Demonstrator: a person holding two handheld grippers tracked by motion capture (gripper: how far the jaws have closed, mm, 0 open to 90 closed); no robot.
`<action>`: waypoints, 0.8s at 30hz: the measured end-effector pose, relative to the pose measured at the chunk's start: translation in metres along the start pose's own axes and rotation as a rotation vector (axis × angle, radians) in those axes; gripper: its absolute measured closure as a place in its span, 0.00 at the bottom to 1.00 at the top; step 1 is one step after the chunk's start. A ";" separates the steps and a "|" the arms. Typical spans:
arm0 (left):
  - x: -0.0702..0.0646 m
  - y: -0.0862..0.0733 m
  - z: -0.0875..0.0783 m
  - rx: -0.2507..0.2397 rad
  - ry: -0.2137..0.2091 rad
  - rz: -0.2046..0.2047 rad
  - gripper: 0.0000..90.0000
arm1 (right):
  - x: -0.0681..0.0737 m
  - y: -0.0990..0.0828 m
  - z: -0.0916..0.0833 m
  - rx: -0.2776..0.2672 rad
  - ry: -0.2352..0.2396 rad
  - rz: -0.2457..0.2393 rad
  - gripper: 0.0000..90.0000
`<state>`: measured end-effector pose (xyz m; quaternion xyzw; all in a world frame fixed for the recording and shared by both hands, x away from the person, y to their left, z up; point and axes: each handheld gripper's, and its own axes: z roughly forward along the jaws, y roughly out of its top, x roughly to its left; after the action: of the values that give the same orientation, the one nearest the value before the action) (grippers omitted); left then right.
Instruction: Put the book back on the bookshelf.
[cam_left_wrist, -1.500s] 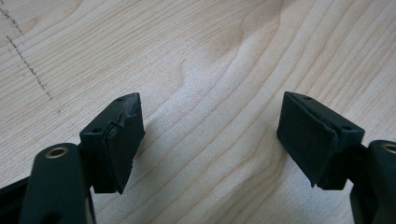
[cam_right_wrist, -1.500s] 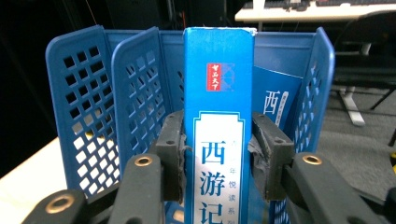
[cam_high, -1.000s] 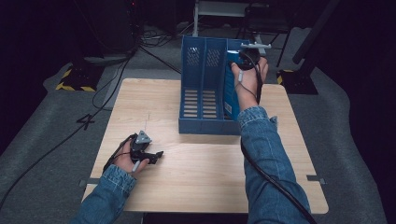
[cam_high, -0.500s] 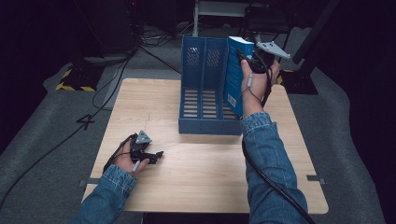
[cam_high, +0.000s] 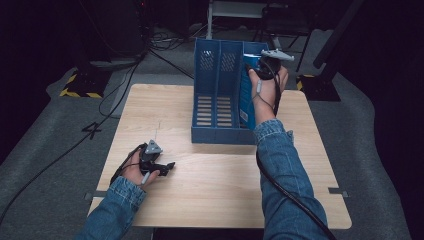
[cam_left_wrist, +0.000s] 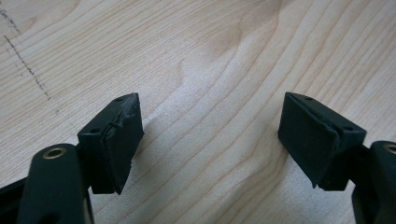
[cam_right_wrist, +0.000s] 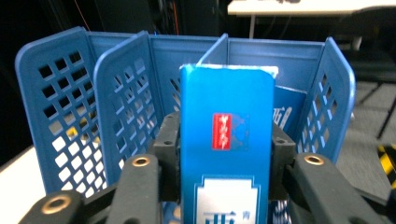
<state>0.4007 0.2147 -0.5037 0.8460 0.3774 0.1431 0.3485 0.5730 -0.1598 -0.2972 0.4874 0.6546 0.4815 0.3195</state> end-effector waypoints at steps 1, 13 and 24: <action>0.000 0.000 0.000 0.000 0.001 0.003 0.25 | 0.000 0.000 0.000 0.000 0.000 0.000 0.65; 0.000 -0.001 -0.001 -0.002 0.002 0.010 0.25 | 0.003 0.019 0.031 0.241 -0.048 0.025 0.63; -0.001 -0.001 -0.001 0.000 0.003 0.005 0.24 | 0.002 0.026 -0.016 0.029 -0.058 -0.048 0.69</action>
<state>0.3992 0.2153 -0.5037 0.8467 0.3756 0.1452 0.3477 0.5664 -0.1616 -0.2671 0.4898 0.6635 0.4501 0.3425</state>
